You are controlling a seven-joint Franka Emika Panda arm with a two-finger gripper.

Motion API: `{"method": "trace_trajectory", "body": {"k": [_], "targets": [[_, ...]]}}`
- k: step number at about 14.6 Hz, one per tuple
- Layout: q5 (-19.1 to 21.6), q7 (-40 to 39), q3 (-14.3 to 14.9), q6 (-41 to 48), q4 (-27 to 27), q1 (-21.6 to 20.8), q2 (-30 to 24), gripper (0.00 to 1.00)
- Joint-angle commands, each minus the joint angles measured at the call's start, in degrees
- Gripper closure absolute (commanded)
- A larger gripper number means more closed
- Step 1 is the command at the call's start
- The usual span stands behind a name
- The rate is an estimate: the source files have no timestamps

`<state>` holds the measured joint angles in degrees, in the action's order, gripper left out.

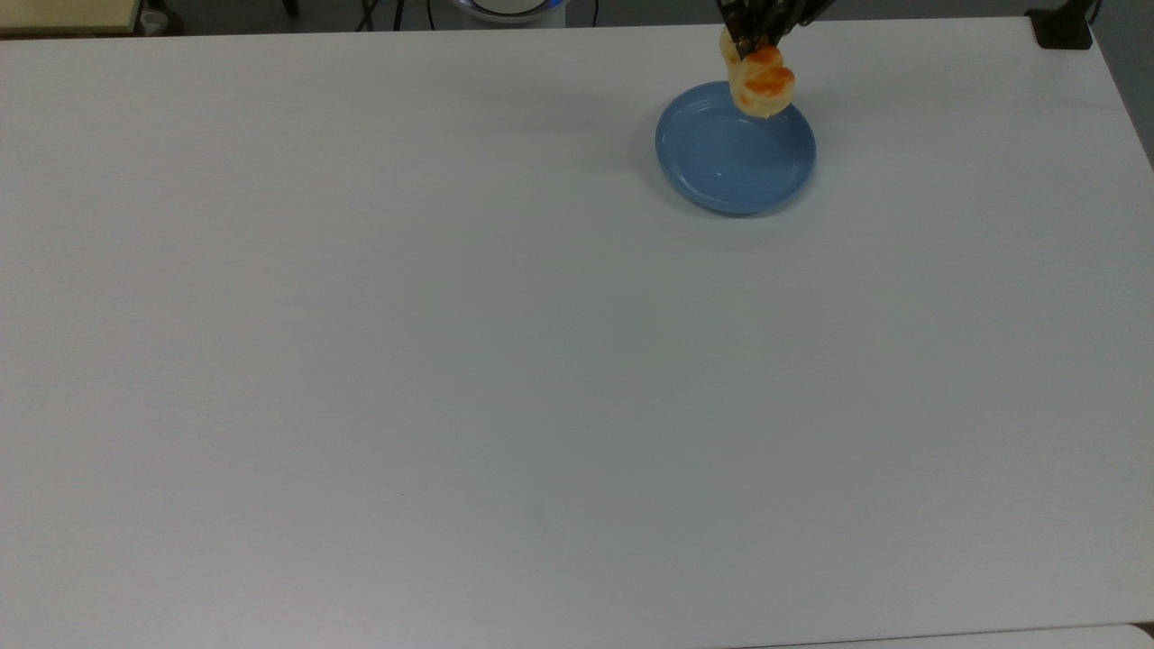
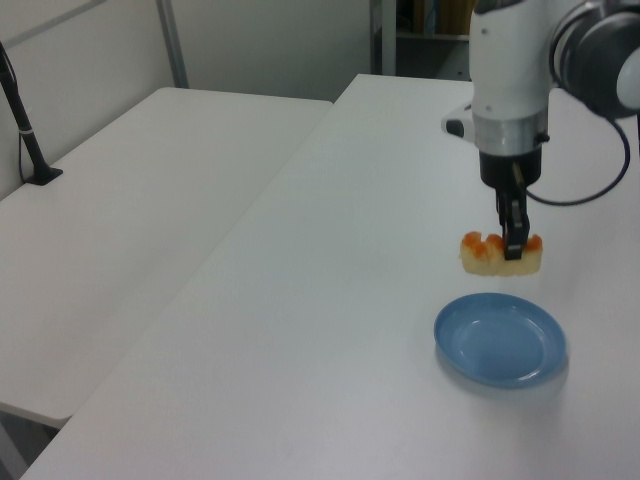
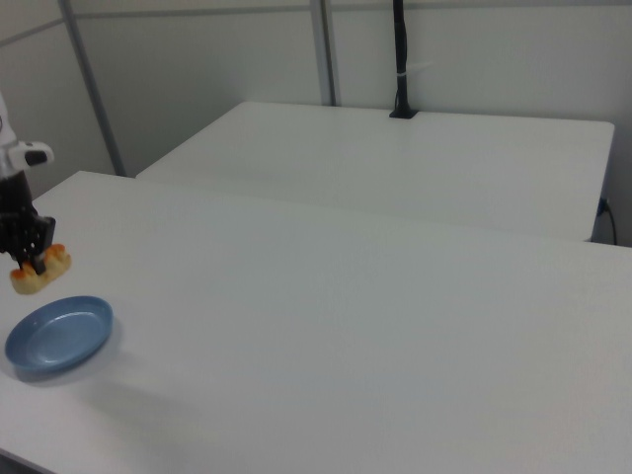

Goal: Put the bread onto the plate
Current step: 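Carry the held bread roll over the blue plate, then lower the bread roll onto the plate and open the gripper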

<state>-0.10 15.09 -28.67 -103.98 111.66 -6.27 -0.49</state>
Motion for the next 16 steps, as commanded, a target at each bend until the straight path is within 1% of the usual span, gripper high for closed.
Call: {"method": "trace_trajectory", "body": {"k": [1,4,7,10,16], "targets": [[0.63,0.73,0.19,-5.43,6.45,0.12,-1.18,0.76],[0.54,2.04,0.19,-11.14,10.49,0.12,-0.40,0.76],[0.45,4.23,0.19,-12.21,10.50,0.12,1.71,0.76],[0.45,9.15,0.19,-16.86,10.59,0.12,3.21,0.76],[-0.07,10.75,0.19,-19.24,10.68,0.03,6.46,0.76]]}}
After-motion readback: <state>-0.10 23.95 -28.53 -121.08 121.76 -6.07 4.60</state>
